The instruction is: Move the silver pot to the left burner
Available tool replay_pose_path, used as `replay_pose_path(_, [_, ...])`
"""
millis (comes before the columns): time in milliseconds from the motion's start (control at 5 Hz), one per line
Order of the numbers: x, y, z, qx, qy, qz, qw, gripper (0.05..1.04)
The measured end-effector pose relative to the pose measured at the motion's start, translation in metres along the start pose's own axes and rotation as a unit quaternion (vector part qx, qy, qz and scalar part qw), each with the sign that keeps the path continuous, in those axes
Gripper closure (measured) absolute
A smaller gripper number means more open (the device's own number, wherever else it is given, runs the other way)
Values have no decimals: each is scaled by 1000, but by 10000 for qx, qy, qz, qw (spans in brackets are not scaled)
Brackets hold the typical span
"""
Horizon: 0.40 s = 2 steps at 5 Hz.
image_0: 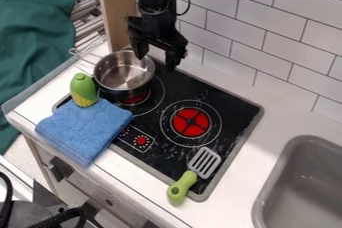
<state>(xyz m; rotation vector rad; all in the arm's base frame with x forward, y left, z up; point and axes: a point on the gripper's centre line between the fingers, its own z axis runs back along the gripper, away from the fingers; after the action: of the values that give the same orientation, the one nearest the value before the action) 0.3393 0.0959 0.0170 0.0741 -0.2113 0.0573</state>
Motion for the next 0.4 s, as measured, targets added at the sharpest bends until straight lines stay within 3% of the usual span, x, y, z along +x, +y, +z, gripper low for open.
replay_pose_path(200, [-4, -3, 7, -89, 124, 39, 9999, 76])
replay_pose_path(400, [-9, -4, 12, -73, 484, 169, 9987, 79])
